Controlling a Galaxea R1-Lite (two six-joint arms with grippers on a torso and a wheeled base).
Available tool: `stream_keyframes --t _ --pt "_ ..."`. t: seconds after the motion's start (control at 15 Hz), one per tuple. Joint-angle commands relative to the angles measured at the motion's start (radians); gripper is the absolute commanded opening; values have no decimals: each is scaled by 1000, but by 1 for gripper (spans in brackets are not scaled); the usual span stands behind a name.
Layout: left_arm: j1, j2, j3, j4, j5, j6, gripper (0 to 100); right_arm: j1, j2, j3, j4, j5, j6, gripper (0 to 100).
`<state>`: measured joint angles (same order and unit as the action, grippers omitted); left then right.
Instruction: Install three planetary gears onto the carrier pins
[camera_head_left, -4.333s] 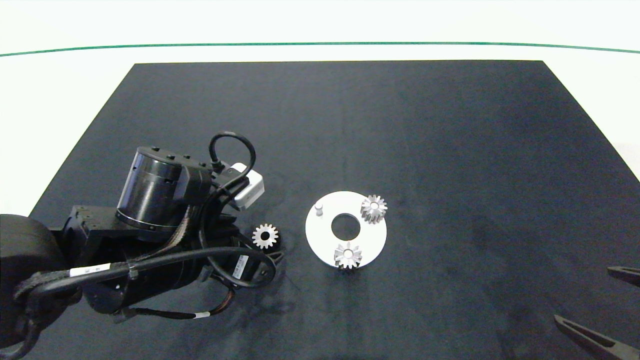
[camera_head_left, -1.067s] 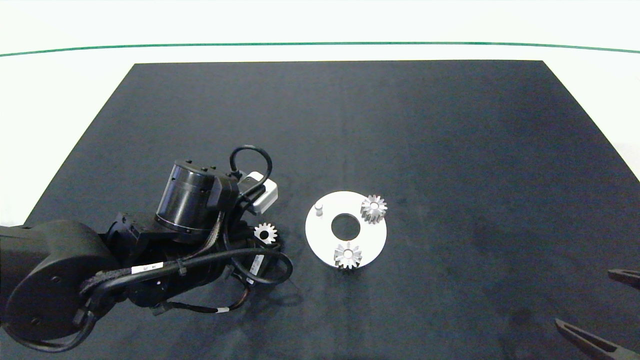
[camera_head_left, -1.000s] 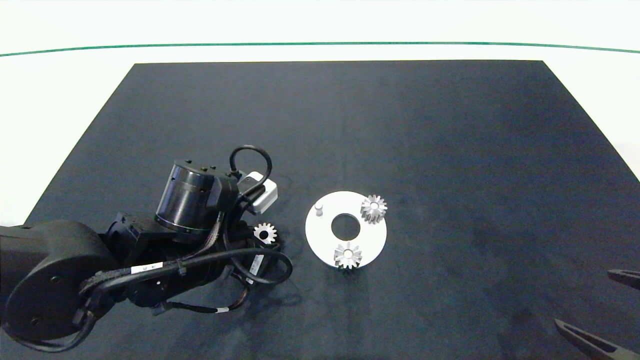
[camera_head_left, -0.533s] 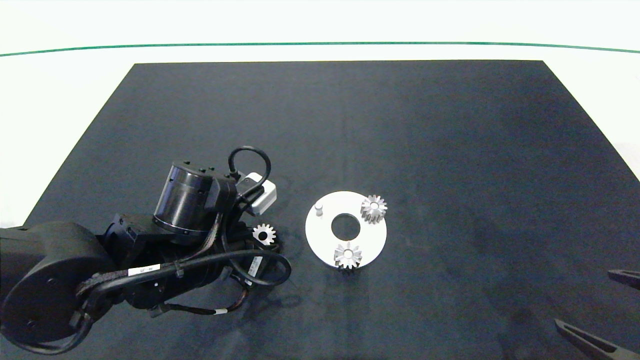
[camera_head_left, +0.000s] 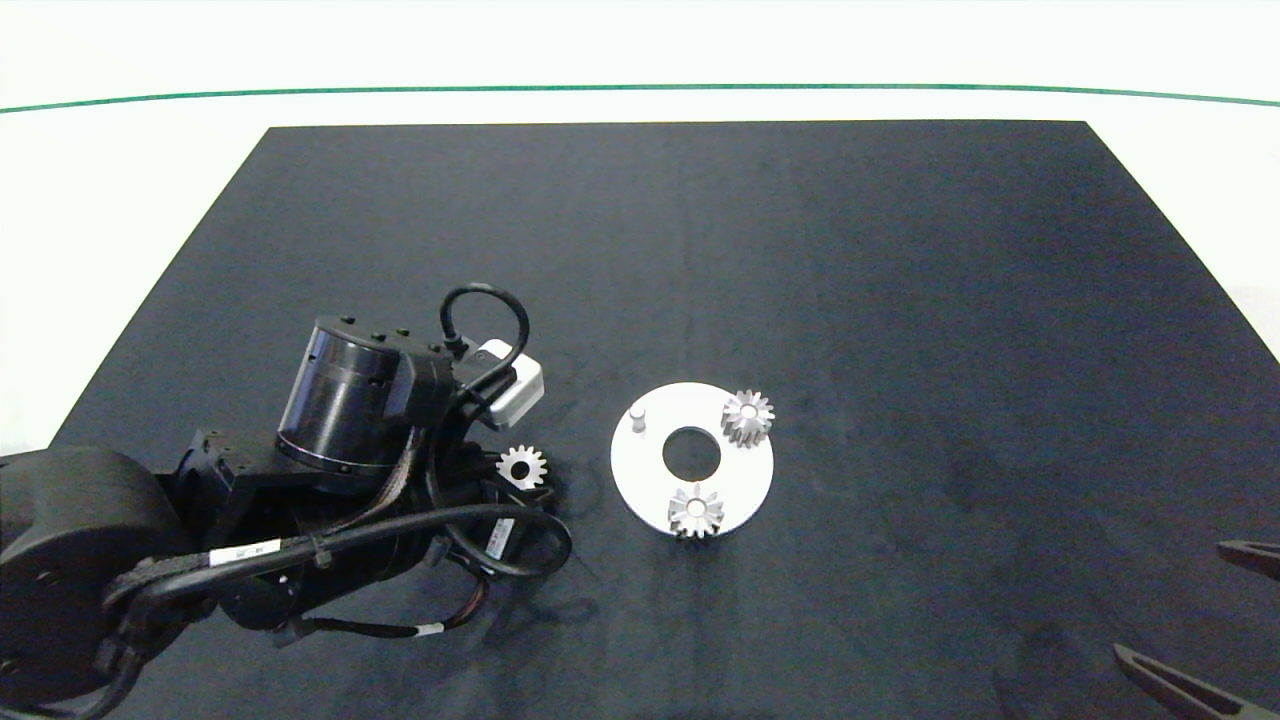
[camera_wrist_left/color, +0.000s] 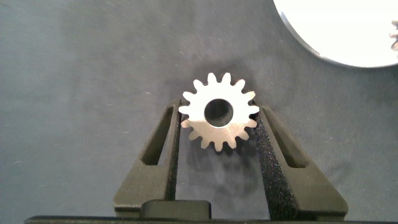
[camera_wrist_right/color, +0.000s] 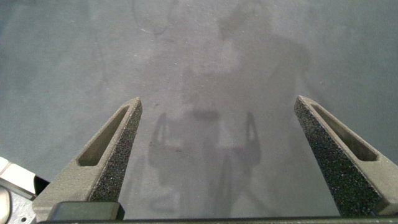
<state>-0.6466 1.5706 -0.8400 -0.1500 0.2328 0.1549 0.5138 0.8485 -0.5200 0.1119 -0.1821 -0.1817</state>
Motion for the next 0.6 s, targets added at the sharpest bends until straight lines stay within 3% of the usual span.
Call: stream_keyframes --t 0.07,0.2,0.27,0.4,0.6 --pt "-1 -41 -36 15 2 3 0 5 -12 0 2 -2 -5 100" --pt "-5 -43 -94 84 2 6 0 5 -19 0 2 -2 -5 100" --pt "-25 -32 -175 168 10 6 0 5 -26 0 2 -3 -5 100" --pt "-44 -17 -272 248 25 8 0 3 -40 -3 0 -3 -13 100" --pt "-88 31 -330 268 54 8 0 3 -62 -8 2 -3 -18 100"
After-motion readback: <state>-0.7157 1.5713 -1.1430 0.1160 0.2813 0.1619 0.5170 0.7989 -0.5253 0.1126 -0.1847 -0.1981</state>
